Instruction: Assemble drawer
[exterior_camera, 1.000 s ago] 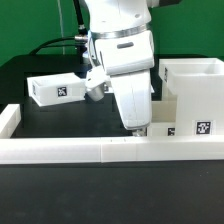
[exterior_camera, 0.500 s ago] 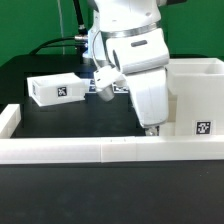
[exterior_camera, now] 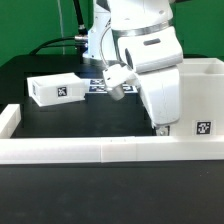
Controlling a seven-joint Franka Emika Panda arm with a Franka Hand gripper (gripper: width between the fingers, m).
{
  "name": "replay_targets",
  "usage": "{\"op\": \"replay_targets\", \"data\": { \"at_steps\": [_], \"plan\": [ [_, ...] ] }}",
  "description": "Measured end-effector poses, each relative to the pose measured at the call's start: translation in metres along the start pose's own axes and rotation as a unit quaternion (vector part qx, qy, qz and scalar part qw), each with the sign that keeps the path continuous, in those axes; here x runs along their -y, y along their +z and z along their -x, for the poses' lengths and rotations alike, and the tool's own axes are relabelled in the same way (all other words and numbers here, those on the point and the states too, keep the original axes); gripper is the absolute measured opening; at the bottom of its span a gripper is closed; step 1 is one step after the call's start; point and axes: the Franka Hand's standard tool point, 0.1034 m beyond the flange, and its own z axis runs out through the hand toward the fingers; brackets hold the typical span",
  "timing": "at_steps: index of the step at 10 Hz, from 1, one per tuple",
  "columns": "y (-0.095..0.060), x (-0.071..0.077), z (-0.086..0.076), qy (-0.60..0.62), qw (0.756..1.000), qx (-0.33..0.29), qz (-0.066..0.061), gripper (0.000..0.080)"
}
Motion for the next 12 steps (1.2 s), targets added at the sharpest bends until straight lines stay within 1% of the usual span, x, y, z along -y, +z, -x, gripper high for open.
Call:
{"op": "replay_targets", "data": {
  "at_steps": [1, 2, 4, 5, 6, 7, 8, 9, 10, 11, 12],
  "plan": [
    [0.0, 0.001, 0.005, 0.0, 1.0, 0.0, 0.0, 0.0649],
    [-0.001, 0.003, 0.019, -0.003, 1.0, 0.004, 0.0, 0.0649],
    [-0.008, 0.006, 0.05, 0.007, 1.0, 0.009, 0.007, 0.0649],
    [-0.016, 0.007, 0.06, 0.017, 1.0, 0.013, 0.015, 0.0649],
    [-0.022, 0.01, 0.067, 0.027, 0.999, 0.017, 0.022, 0.0649],
    [-0.027, 0.018, 0.073, 0.041, 0.999, 0.019, 0.026, 0.0649],
    [-0.033, 0.029, 0.078, 0.058, 0.998, 0.022, 0.027, 0.0649],
    [-0.037, 0.042, 0.08, 0.084, 0.996, 0.026, 0.03, 0.0649],
    [-0.041, 0.057, 0.076, 0.125, 0.991, 0.03, 0.033, 0.0649],
    [-0.043, 0.067, 0.075, 0.132, 0.99, 0.034, 0.041, 0.0649],
    [-0.044, 0.078, 0.079, 0.132, 0.99, 0.038, 0.045, 0.0649]
  ]
}}
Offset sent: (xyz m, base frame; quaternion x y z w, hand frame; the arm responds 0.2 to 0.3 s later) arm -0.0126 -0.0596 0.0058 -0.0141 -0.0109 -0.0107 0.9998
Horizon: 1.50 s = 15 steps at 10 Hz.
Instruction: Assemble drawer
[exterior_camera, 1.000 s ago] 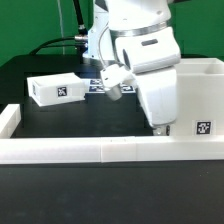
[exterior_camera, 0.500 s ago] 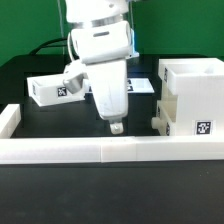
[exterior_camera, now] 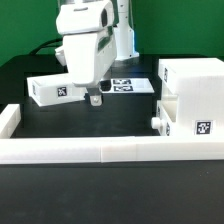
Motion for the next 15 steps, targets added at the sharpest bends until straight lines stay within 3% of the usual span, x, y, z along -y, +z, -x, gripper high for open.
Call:
{"op": "replay_targets", "data": {
  "at_steps": [5, 8, 9, 12, 15],
  "plan": [
    [-0.003, 0.002, 0.006, -0.001, 1.0, 0.001, -0.007, 0.0649],
    [0.001, 0.006, 0.021, 0.14, 0.99, 0.003, -0.005, 0.0649],
    [-0.001, 0.017, 0.025, 0.208, 0.978, 0.005, -0.01, 0.0649],
    [-0.008, 0.038, 0.032, 0.339, 0.941, 0.009, -0.004, 0.0649],
    [-0.012, 0.043, 0.032, 0.413, 0.911, 0.005, -0.003, 0.0649]
  ]
}}
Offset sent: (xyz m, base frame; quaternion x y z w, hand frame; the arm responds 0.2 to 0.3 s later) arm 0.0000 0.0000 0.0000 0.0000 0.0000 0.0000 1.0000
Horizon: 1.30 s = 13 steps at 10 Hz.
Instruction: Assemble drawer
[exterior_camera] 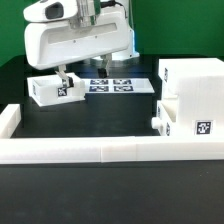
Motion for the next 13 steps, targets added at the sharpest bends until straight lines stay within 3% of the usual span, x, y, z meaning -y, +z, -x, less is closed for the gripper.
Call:
{"op": "replay_targets", "data": {
  "at_steps": [2, 3, 5, 8, 9, 13],
  "plan": [
    [0.0, 0.0, 0.001, 0.003, 1.0, 0.0, 0.0, 0.0649],
    [-0.002, -0.001, 0.008, 0.003, 1.0, -0.002, 0.008, 0.0649],
    [-0.004, 0.006, 0.04, 0.011, 1.0, -0.005, 0.025, 0.0649],
    [-0.003, 0.014, 0.078, 0.024, 1.0, 0.01, 0.016, 0.0649],
    [-0.004, 0.016, 0.081, 0.024, 1.0, 0.017, 0.009, 0.0649],
    [-0.003, 0.016, 0.08, 0.024, 1.0, 0.017, 0.009, 0.0649]
  ]
}}
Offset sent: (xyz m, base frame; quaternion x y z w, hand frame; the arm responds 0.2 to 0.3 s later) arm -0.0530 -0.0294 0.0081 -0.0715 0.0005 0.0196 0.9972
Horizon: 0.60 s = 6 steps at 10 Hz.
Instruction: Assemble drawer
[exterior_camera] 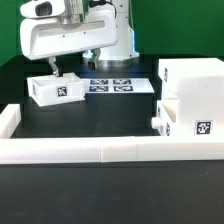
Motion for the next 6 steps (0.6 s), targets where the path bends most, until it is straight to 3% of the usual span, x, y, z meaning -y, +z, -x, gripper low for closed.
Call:
{"op": "replay_targets", "data": {
  "at_steps": [1, 4, 6],
  "plan": [
    [0.001, 0.0, 0.002, 0.002, 1.0, -0.003, 0.004, 0.0649],
    [0.015, 0.011, 0.035, 0.01, 1.0, -0.01, 0.02, 0.0649],
    [0.025, 0.012, 0.041, 0.015, 1.0, -0.005, 0.014, 0.0649]
  ]
}}
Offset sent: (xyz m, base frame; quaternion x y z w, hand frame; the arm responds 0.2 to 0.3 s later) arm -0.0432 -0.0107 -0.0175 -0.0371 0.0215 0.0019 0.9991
